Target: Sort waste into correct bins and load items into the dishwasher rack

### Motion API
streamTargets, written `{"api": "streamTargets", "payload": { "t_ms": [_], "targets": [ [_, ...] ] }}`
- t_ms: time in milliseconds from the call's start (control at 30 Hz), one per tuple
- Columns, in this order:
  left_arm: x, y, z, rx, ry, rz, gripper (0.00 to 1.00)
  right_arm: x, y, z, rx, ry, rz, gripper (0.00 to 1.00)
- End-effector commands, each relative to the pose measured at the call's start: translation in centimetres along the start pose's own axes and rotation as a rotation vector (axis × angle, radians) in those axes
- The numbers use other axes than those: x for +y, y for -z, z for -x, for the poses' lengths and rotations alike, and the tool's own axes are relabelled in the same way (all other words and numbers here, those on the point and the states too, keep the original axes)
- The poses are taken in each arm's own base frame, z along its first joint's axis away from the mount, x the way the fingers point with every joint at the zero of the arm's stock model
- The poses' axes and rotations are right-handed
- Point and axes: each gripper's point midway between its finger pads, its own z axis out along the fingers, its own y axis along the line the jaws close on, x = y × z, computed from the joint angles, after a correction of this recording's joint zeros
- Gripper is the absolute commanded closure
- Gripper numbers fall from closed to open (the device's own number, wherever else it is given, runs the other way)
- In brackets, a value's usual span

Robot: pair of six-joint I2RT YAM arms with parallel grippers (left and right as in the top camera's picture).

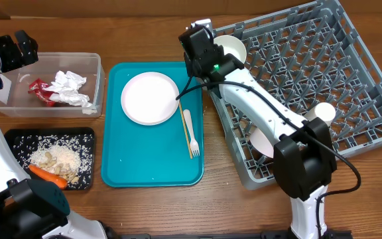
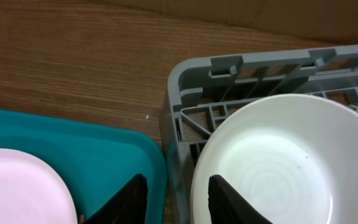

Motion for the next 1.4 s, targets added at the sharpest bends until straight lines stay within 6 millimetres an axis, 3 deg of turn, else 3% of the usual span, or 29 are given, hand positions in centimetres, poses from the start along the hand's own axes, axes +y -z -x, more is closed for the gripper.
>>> {"api": "streamTargets", "payload": {
  "t_ms": [0,233,367,533,700,867,1000,1200,1367],
  "targets": [
    [-0.2,0.6,0.6,-0.022,0.008,-0.008,0.0,-0.7,-1.9,-1.3,0.029,0.0,-0.035,0.65],
    [-0.2,0.6,0.6,-0.022,0.008,-0.008,0.0,-1.3,-2.3,-1.4,0.034,-0.007,-0.046,0.71],
    [-0.3,0.6,0.6,-0.022,0.007,-0.008,0.0,-1.7,-2.4,-1.5,0.04,-0.009,-0.051,0.95],
    [-0.2,0.6,0.6,-0.022,0.007,-0.008,0.0,-1.7,-1.8,-0.6,0.024,-0.016,-0.047,0.96],
    [-0.2,0.6,0.6,-0.022,0.007,-0.008,0.0,-2.5,1.1,2.2,-0.019,-0.074,-0.015,0.96],
    [-0.4,0.6,0.6,-0.021,0.005,-0.01,0.0,-2.2,5.9,5.3,-0.034,-0.146,0.276,0.96],
    [-0.5,0.5,0.6,-0.021,0.004,-0.012,0.0,-3.5,9.1,6.8,-0.021,-0.204,0.513,0.96],
    [-0.5,0.5,0.6,-0.021,0.004,-0.012,0.0,-6.6,11.8,7.3,0.026,-0.292,0.878,0.96],
    [-0.5,0.5,0.6,-0.021,0.004,-0.012,0.0,-9.9,12.1,6.4,0.018,-0.33,1.038,0.96]
  ]
}}
